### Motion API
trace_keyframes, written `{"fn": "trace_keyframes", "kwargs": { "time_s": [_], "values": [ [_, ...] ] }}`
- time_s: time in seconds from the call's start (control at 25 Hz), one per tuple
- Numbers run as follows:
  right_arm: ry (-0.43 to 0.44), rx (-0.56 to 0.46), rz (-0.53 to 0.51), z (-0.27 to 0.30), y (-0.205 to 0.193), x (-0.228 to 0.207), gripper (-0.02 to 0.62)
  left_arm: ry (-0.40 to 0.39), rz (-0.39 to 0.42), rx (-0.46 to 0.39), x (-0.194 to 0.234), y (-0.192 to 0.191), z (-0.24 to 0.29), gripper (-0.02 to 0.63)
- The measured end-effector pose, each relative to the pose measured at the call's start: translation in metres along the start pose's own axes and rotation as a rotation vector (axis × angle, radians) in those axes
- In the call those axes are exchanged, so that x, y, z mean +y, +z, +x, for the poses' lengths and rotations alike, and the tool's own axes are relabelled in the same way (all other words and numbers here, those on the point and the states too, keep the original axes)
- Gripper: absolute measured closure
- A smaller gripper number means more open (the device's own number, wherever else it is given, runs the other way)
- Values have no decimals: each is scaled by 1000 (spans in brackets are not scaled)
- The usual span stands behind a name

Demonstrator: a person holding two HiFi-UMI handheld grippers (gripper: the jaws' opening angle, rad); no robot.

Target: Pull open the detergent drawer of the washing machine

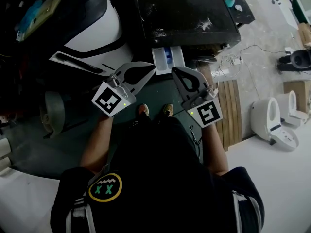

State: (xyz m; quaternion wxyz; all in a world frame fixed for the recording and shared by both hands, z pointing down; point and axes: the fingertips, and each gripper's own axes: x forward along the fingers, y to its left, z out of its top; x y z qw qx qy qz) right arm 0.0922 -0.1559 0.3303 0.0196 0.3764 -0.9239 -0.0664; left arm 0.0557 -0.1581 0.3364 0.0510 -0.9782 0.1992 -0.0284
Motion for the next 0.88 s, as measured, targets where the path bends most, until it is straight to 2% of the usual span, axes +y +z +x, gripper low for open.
{"fn": "trace_keyframes", "kwargs": {
  "time_s": [0.88],
  "values": [
    [-13, 5, -16, -1, 0, -2, 575, 6, -17, -8, -5, -2, 1, 586]
  ]
}}
